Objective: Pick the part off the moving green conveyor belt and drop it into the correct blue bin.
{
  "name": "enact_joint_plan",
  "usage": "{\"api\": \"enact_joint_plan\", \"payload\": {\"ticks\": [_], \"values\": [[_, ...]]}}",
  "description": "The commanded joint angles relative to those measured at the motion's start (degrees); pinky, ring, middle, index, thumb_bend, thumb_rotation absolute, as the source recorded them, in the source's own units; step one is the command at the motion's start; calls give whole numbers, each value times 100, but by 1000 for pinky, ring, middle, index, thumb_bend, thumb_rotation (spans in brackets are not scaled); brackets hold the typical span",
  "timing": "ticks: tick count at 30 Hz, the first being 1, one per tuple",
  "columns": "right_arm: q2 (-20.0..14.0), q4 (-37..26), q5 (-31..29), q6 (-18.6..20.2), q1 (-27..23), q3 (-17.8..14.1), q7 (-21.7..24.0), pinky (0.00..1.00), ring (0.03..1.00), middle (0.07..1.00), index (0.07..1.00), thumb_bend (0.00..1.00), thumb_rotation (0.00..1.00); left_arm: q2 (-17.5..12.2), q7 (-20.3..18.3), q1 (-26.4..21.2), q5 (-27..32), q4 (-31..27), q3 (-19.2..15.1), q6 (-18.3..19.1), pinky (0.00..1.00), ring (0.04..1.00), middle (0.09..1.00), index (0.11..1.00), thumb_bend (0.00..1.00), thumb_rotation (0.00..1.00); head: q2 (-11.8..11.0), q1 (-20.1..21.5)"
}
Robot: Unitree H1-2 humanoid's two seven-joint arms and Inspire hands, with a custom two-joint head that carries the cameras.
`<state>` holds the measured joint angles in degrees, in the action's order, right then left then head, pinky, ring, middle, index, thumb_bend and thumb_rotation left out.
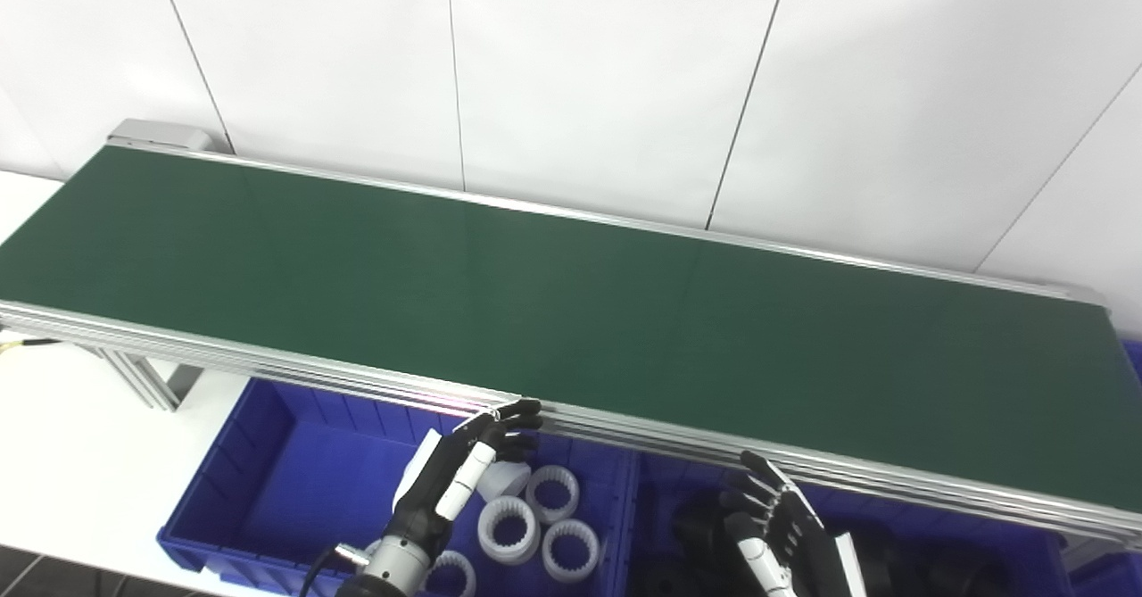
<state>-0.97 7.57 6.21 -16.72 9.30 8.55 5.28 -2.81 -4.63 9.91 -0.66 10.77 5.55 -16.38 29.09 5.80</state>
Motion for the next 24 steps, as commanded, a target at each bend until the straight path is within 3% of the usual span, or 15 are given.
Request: {"api": "enact_joint_plan", "payload": {"ticks": [1,14,19,24], "values": [[42,-158,39,-251,-58,18,-79,649,730,776,841,620,637,2,-101,-122,68,-151,39,-248,715,711,769,766,585,920,35,70],[251,-53,365,-237,-69,179,-360,673,753,798,871,615,727,-153,-404,-201,254,-149,-89,-353,717,725,780,785,554,789,171,694],[323,151,486,-396,-140,246,-487,669,753,796,871,596,727,-267,-571,-270,332,-139,-94,-311,729,745,797,802,577,737,124,1326],[402,341,550,-440,-225,306,-601,667,739,790,873,598,726,-340,-603,-325,347,-63,-117,-344,744,745,795,804,611,780,128,1514]]}}
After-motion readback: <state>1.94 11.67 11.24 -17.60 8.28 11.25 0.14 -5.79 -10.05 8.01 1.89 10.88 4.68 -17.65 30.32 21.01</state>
